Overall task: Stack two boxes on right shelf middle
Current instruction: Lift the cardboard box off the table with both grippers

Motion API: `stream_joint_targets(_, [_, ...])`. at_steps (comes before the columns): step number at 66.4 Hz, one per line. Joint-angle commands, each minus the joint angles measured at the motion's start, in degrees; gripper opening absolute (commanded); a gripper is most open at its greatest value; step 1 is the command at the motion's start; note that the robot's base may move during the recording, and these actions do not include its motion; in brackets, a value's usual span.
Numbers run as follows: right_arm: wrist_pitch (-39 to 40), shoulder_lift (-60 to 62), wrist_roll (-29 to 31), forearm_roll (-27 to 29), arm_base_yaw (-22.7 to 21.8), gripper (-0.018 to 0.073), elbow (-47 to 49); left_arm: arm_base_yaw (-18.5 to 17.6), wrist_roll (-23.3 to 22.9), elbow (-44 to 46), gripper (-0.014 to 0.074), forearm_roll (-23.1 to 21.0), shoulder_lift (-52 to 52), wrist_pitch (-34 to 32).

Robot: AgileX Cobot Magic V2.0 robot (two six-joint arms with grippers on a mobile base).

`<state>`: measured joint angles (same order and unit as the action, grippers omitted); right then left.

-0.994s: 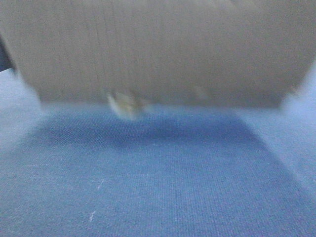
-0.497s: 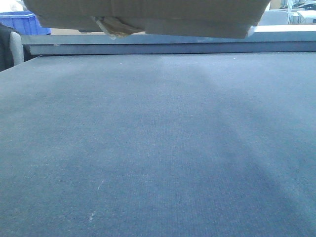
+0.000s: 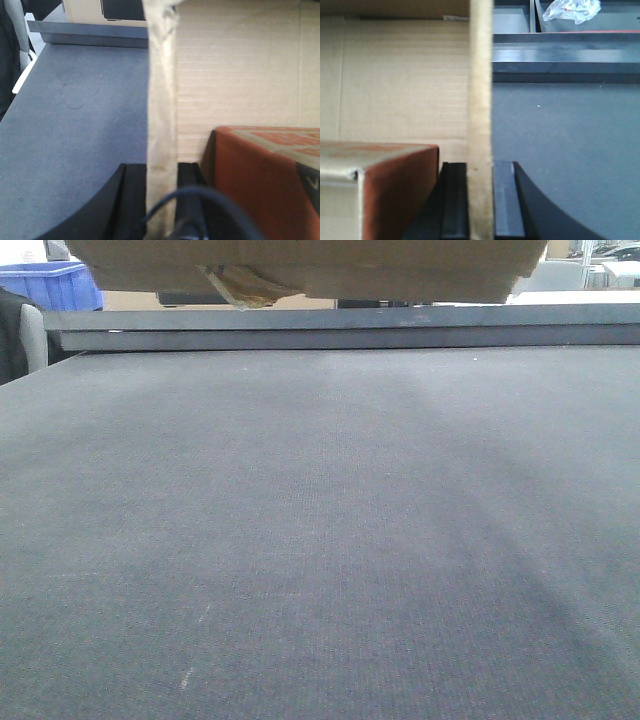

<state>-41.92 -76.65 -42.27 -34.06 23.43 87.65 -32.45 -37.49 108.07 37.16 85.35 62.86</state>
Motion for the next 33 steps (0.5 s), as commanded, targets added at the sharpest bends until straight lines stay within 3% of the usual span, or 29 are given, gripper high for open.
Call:
stream_joint_targets(1, [2.55,1.04,-1.99,-3.48,-0.38,-0.0168,0.92,0.13,-0.46,0.72,-0.0111,3.03,-1.07,-0.2])
stream_joint_targets(33, [2.55,1.04,-1.52,-4.33,-0.38,-0.0168,0.92,0.24,-0.59,0.72,-0.0111,4.72,-1.07,-3.96])
